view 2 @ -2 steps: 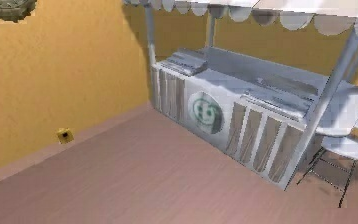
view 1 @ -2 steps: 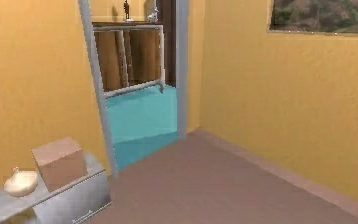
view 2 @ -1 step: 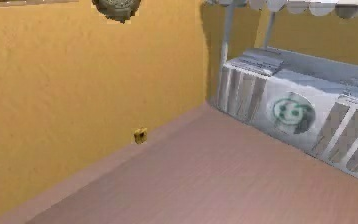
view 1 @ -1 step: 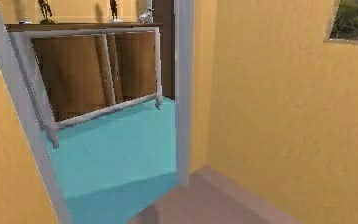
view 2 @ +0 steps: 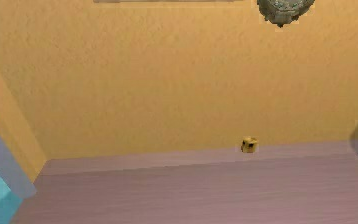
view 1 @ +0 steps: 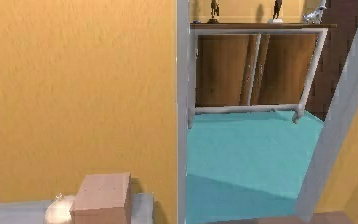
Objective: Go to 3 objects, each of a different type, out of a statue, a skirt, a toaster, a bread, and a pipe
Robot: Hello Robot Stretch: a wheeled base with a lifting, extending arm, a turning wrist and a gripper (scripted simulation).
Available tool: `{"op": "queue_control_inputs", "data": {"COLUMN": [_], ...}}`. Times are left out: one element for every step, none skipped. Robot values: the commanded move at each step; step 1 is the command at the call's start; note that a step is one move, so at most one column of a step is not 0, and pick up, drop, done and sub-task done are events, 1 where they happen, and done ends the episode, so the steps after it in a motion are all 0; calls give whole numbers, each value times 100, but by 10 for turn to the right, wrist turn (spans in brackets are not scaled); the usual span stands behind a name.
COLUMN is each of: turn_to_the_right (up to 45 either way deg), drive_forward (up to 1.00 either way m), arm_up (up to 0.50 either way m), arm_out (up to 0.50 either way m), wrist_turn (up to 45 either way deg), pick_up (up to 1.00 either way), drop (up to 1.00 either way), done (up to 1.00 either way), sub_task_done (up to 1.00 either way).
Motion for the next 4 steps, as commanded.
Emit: {"op": "queue_control_inputs", "data": {"turn_to_the_right": [0, 300, 0, -270], "drive_forward": [5, 0, 80, 0], "arm_up": [0, 0, 0, 0], "arm_out": [0, 0, 0, 0], "wrist_turn": [0, 0, 0, 0], "pick_up": [0, 0, 0, 0], "drop": [0, 0, 0, 0], "done": [0, 0, 0, 0], "sub_task_done": [0, 0, 0, 0]}}
